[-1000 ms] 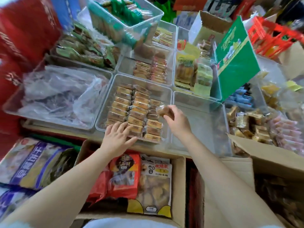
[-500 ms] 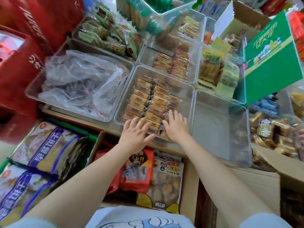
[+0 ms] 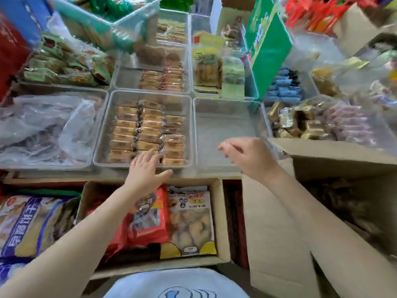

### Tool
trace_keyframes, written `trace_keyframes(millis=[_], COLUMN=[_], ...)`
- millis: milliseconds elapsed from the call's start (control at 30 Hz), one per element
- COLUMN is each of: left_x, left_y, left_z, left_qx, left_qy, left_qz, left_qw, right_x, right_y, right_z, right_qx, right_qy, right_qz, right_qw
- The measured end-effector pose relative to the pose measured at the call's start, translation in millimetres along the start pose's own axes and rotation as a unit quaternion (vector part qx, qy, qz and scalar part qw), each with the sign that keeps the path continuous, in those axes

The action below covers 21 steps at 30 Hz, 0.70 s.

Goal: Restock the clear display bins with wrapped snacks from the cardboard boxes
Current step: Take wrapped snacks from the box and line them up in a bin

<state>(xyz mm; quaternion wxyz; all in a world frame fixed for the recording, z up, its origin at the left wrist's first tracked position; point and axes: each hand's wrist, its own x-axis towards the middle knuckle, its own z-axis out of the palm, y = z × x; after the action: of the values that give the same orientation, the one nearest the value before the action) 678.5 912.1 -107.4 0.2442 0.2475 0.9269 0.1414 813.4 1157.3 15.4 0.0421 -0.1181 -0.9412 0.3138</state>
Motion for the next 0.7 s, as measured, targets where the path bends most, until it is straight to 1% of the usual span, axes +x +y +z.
trace_keyframes(millis=[33,67,100,133,167,200,233,267,333,400,467,500,567,633,700], left_x=[-7.3,-16.4,-25.2,-34.1,-44.5,-52.7,-59.9,-64.8,-75.6,-79.7,-78.7,-78.0,-75.6,-74.4,-77.2], left_y=[29.4,61.3,93.9,127.3,161.2,191.2,218.5,241.2,278.1,297.1,299.5,296.9,291.0,286.3,285.7], left_z=[5.4,11.6,20.4,30.5,38.7,47.8,55.6,64.7,77.4,90.4,99.5,101.5,101.8,100.8,97.5], left_qx=[-0.027,-0.077,-0.144,-0.218,-0.283,-0.339,-0.383,-0.421,-0.454,-0.469,-0.477,-0.479,-0.47,-0.452,-0.458], left_qy=[-0.004,-0.029,-0.07,-0.116,-0.154,-0.171,-0.172,-0.17,-0.174,-0.149,-0.125,-0.127,-0.143,-0.154,-0.161], left_qz=[0.031,0.056,0.064,0.06,0.061,0.068,0.071,0.074,0.094,0.115,0.091,0.082,0.077,0.083,0.08], left_qw=[0.999,0.995,0.985,0.967,0.945,0.923,0.905,0.888,0.869,0.863,0.865,0.865,0.868,0.875,0.871], right_x=[-19.0,-37.8,-56.2,-73.2,-88.6,-100.9,-110.8,-118.5,-125.3,-121.1,-114.9,-111.9,-107.4,-103.6,-98.9], right_y=[12.2,25.1,39.9,56.0,73.0,89.5,105.6,121.2,158.8,192.9,219.3,230.2,247.4,263.6,287.5], right_z=[-18.9,-36.1,-50.6,-63.0,-74.0,-83.3,-91.0,-96.9,-100.0,-91.0,-72.2,-60.7,-35.6,-8.5,21.3], right_qx=[0.011,0.016,0.022,0.032,0.045,0.056,0.061,0.06,0.035,0.006,-0.019,-0.033,-0.05,-0.049,-0.082], right_qy=[0.059,0.117,0.165,0.201,0.224,0.233,0.224,0.196,0.097,-0.01,-0.094,-0.13,-0.17,-0.184,-0.212], right_qz=[0.004,0.014,0.036,0.068,0.105,0.147,0.197,0.25,0.329,0.363,0.38,0.376,0.351,0.349,0.34], right_qw=[0.998,0.993,0.985,0.977,0.968,0.96,0.953,0.946,0.939,0.932,0.92,0.917,0.92,0.917,0.913])
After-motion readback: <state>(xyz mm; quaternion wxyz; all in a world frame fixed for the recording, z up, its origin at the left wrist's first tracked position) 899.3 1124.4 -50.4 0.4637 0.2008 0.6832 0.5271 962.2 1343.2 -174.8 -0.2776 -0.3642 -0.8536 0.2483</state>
